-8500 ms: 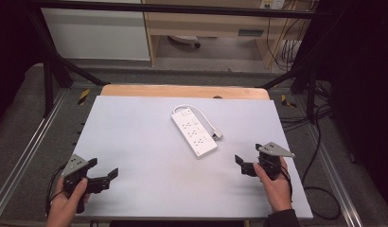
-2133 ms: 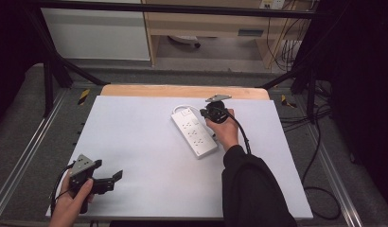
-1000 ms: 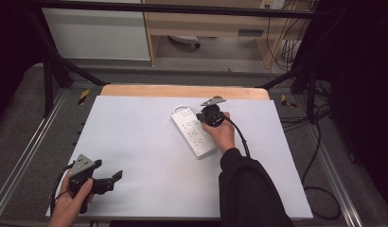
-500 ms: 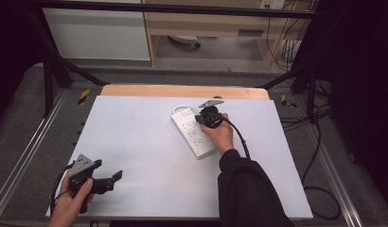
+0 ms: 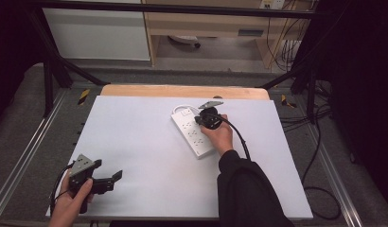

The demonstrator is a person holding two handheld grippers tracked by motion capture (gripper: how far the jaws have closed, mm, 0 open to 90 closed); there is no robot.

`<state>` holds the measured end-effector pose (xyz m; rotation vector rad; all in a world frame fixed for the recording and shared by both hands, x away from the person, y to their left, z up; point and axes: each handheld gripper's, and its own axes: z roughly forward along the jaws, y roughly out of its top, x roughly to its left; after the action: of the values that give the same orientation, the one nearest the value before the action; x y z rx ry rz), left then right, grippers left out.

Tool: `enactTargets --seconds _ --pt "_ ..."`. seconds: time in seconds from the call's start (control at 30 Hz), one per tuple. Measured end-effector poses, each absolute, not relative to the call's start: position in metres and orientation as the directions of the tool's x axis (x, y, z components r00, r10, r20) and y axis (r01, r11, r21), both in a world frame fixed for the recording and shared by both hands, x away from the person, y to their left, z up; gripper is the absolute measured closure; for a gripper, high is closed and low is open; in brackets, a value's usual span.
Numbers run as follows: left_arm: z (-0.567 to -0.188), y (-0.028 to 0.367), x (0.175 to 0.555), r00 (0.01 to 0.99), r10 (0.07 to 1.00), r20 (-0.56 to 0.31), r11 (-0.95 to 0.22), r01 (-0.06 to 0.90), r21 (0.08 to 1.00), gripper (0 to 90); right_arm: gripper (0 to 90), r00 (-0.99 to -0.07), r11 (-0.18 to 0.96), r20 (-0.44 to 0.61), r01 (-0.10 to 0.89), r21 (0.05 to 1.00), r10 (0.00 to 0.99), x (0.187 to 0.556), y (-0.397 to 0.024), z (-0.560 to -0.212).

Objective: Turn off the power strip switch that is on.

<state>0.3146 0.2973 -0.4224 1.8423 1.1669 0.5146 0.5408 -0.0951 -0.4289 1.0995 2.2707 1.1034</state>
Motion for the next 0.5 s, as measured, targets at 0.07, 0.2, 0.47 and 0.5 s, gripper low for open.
enactTargets --seconds 0.07,0.2,0.47,0.5 --pt "-0.4224 0.2973 0.3146 0.475 0.874 -0.102 -0.181 0.514 0.838 6.9 90.0 -0.618 0.382 -0.002 0.483 0.788 0.786 0.5406 -0.0950 -0.4292" --pt "-0.4224 0.2975 0.3145 0.474 0.875 -0.102 -0.181 0.514 0.839 6.9 90.0 -0.617 0.383 -0.003 0.483 0.788 0.787 0.5405 -0.0948 -0.4296" --pt "-0.4223 0.2975 0.3145 0.475 0.874 -0.102 -0.181 0.514 0.839 6.9 90.0 -0.617 0.382 -0.004 0.483 0.788 0.787 0.5398 -0.0941 -0.4311" --pt "-0.4223 0.2976 0.3145 0.475 0.874 -0.102 -0.181 0.514 0.839 6.9 90.0 -0.619 0.384 -0.006 0.479 0.789 0.786 0.5399 -0.0943 -0.4315"
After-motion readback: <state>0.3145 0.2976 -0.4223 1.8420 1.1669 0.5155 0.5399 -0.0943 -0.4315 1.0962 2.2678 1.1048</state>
